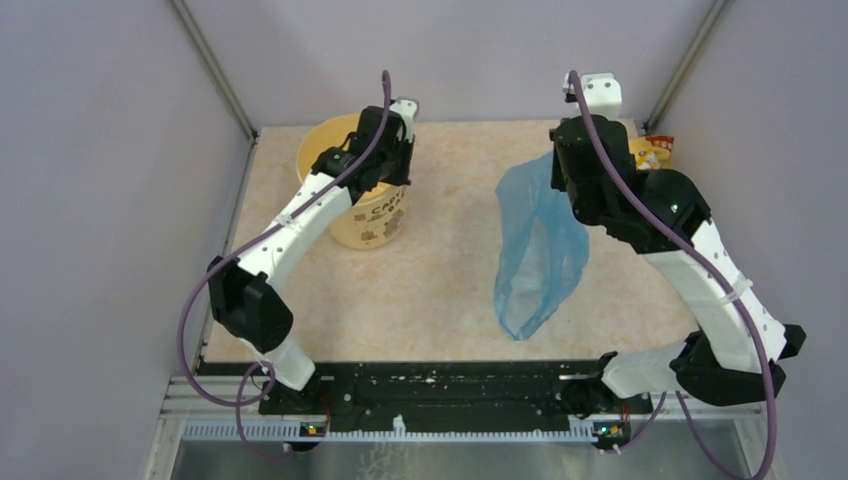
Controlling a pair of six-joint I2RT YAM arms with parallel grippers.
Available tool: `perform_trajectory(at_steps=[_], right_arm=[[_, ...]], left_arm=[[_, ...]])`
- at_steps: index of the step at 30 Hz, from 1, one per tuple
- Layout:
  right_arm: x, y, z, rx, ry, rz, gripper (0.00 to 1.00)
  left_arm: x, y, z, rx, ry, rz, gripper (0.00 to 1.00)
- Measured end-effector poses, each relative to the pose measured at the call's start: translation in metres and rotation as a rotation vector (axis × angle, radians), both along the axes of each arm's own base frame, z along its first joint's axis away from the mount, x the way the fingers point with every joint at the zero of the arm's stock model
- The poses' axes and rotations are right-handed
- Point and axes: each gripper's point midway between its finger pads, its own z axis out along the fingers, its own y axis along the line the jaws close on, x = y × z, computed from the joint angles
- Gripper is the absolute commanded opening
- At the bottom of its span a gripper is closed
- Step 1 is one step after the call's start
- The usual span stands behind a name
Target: Put the trash bags into the trash bin
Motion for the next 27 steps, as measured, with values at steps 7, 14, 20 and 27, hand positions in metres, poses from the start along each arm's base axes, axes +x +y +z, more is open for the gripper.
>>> perform_trajectory(at_steps=[7, 14, 20, 27], right_arm=[[-0.004, -0.009, 0.017, 0.016, -0.031, -0.015, 0.0], [-0.011, -0.023, 0.053, 0.067, -0.11, -0.039, 0.0], [-0.018, -0.036, 0.085, 0.115, -0.184, -0.06, 0.0], [-0.021, -0.043, 0.108, 0.162, -0.261, -0.064, 0.0]], left_arm=[[-0.015, -0.026, 0.001, -0.013, 0.01, -0.092, 0.0], [-0.052, -0.075, 0.002, -0.051, 0.042, -0.233, 0.0], [-0.092, -0.12, 0.003, -0.091, 0.074, -0.352, 0.02], [-0.116, -0.141, 0.006, -0.127, 0.096, -0.411, 0.17]])
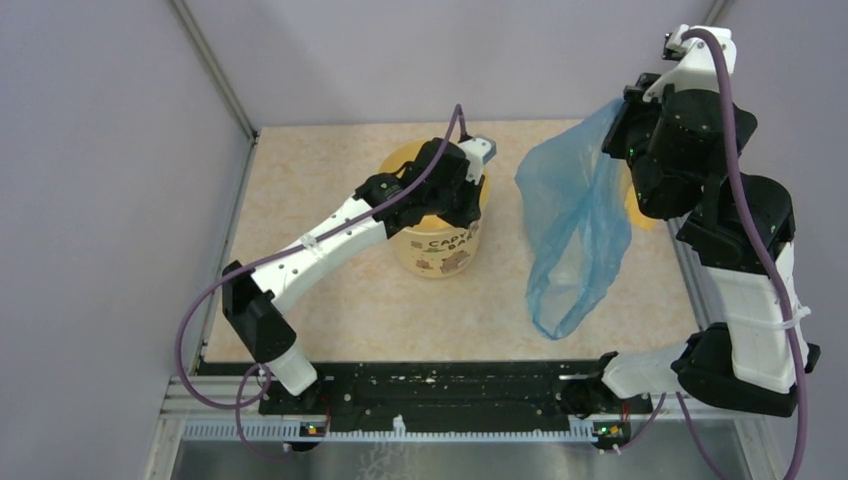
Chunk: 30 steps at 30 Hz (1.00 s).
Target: Put the trash bags into the trash bin
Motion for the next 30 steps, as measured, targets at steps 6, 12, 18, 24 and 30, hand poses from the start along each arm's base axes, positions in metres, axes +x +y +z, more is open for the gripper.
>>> perform_trajectory(at_steps=[6, 12, 18, 24, 30], right_arm=[[-0.001, -0.002, 0.024, 0.056, -0.083, 0.002, 0.0], [-0.003, -0.002, 0.049, 0.118, -0.171, 0.024, 0.0], [-0.002, 0.005, 0.073, 0.15, -0.255, 0.066, 0.0], [0.0, 0.014, 0.098, 0.168, -0.343, 0.113, 0.0], [0.004, 0.029, 0.113, 0.169, -0.399, 0.163, 0.0]], left_arm=[[-0.009, -0.007, 0.017, -0.067, -0.003, -0.025, 0.32], [-0.015, -0.01, 0.037, -0.123, -0.029, -0.05, 0.42], [-0.024, -0.007, 0.064, -0.19, -0.067, -0.073, 0.5], [-0.06, 0.009, 0.123, -0.353, -0.159, -0.165, 0.6], [-0.108, 0.019, 0.169, -0.532, -0.233, -0.332, 0.69]])
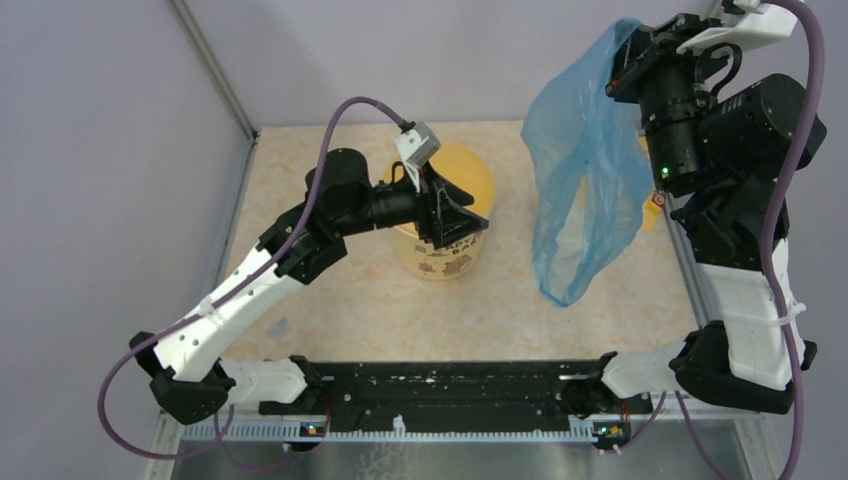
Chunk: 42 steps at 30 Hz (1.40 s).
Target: Put the trash bags into the trash bin
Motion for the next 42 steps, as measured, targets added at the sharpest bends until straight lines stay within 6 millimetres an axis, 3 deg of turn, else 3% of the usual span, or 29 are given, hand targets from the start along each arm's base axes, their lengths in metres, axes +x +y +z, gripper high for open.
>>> perform_trajectory(at_steps=[3, 8, 16, 22, 25, 28, 31, 35, 42], right_arm=[[0.002, 0.008, 0.007, 0.004, -0.03, 0.026, 0.0], [0.005, 0.021, 0.017, 0.01, -0.067, 0.068, 0.0], [0.007, 0.037, 0.029, 0.012, -0.107, 0.125, 0.0], [0.011, 0.051, 0.031, 0.006, -0.119, 0.158, 0.0], [0.015, 0.063, 0.032, 0.006, -0.126, 0.173, 0.0], [0.018, 0.076, 0.029, -0.01, -0.127, 0.194, 0.0], [0.021, 0.086, 0.028, -0.025, -0.132, 0.207, 0.0], [0.024, 0.092, 0.03, -0.032, -0.148, 0.21, 0.0], [0.034, 0.113, 0.023, -0.065, -0.148, 0.229, 0.0]], left_arm=[[-0.013, -0.008, -0.001, -0.023, 0.001, -0.066, 0.73], [-0.028, -0.032, -0.021, 0.01, 0.03, -0.144, 0.77], [-0.032, -0.058, -0.04, 0.04, 0.046, -0.17, 0.78], [-0.017, -0.062, -0.038, 0.03, 0.048, -0.091, 0.63], [-0.003, -0.06, -0.033, 0.022, 0.047, -0.009, 0.41], [0.012, -0.054, -0.027, 0.022, 0.036, 0.083, 0.16], [0.028, -0.044, -0.022, 0.03, 0.018, 0.19, 0.05], [0.052, -0.013, -0.009, 0.057, -0.05, 0.383, 0.0], [0.07, 0.052, 0.05, 0.016, -0.178, 0.645, 0.0]])
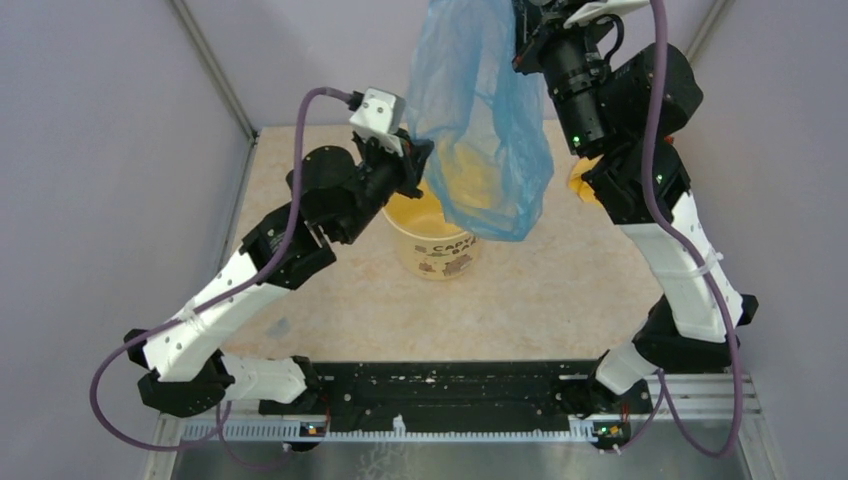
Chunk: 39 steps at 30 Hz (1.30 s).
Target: Put the trash bags into the trash bin
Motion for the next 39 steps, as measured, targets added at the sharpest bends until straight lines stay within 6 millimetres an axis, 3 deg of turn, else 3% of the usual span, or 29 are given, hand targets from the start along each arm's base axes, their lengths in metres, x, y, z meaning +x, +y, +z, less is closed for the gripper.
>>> perform_trajectory(at_steps=[3, 6, 10, 13, 19, 25, 28, 36, 39], right_arm=[[0.006, 0.011, -0.007, -0.022, 0.009, 0.005, 0.0], [0.014, 0.022, -0.015, -0.041, 0.022, 0.009, 0.0], [0.023, 0.033, -0.029, -0.072, 0.046, 0.01, 0.0], [0.028, 0.039, -0.039, -0.093, 0.063, 0.008, 0.0], [0.042, 0.047, -0.07, -0.149, 0.119, -0.03, 0.0], [0.06, 0.043, -0.136, -0.223, 0.255, -0.071, 0.0], [0.072, 0.019, -0.166, -0.208, 0.35, -0.112, 0.0], [0.075, -0.014, -0.186, -0.178, 0.465, -0.161, 0.0], [0.084, -0.038, -0.191, -0.17, 0.515, -0.2, 0.0]], left_arm=[[0.011, 0.029, 0.011, -0.001, -0.019, 0.095, 0.0], [0.031, 0.057, 0.009, 0.011, -0.007, 0.186, 0.0], [0.05, 0.083, -0.005, 0.043, 0.036, 0.254, 0.0], [0.054, 0.09, -0.01, 0.051, 0.055, 0.262, 0.0], [0.059, 0.088, -0.014, 0.055, 0.076, 0.235, 0.0], [0.07, 0.075, -0.032, 0.081, 0.129, 0.191, 0.0], [0.077, 0.07, -0.038, 0.092, 0.157, 0.176, 0.0], [0.098, 0.054, -0.042, 0.09, 0.198, 0.135, 0.0], [0.108, 0.046, -0.041, 0.084, 0.211, 0.114, 0.0]])
